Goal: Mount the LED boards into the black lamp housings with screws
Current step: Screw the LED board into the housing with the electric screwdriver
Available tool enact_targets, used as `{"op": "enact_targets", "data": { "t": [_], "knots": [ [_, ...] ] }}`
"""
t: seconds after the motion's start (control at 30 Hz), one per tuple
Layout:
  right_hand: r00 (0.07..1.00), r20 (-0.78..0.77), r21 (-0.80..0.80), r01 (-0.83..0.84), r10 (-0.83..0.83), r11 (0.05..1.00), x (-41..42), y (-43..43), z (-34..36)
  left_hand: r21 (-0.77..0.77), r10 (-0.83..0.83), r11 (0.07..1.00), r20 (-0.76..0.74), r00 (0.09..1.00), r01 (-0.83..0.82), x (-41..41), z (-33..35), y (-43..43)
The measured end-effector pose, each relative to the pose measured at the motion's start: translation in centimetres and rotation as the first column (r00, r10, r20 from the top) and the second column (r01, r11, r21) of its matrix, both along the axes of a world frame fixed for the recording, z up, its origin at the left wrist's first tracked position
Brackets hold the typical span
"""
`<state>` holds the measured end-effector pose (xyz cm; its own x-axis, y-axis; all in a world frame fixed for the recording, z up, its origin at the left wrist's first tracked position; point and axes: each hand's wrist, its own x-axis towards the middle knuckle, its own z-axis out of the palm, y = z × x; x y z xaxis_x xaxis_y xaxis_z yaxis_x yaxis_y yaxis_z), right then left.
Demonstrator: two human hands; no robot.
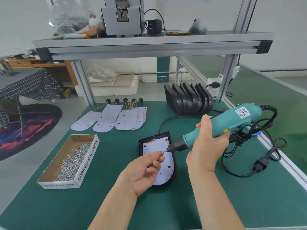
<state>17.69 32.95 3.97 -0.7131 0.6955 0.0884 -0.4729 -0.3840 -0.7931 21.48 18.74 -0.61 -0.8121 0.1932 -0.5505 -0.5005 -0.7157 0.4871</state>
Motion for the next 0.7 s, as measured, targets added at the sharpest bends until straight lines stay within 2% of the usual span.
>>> {"op": "enact_targets", "data": {
  "t": [0.33, 0.57, 0.7],
  "knots": [
    [1.000, 0.002, 0.016, 0.021, -0.021, 1.000, -0.1, 0.0, -0.3, 0.094, 0.022, 0.995, 0.021, 1.000, -0.024, 0.3, -0.5, 0.2],
    [0.999, 0.002, 0.014, 0.045, -0.045, 0.999, -0.2, -0.1, -0.4, -0.032, 0.072, 0.997, -0.038, 0.997, -0.073, 0.5, -0.8, 1.1],
    [0.999, 0.014, 0.008, 0.041, -0.041, 0.999, -0.5, -0.2, -0.4, -0.049, 0.101, 0.993, -0.088, 0.991, -0.106, 0.5, -1.2, 1.5]
  ]
}}
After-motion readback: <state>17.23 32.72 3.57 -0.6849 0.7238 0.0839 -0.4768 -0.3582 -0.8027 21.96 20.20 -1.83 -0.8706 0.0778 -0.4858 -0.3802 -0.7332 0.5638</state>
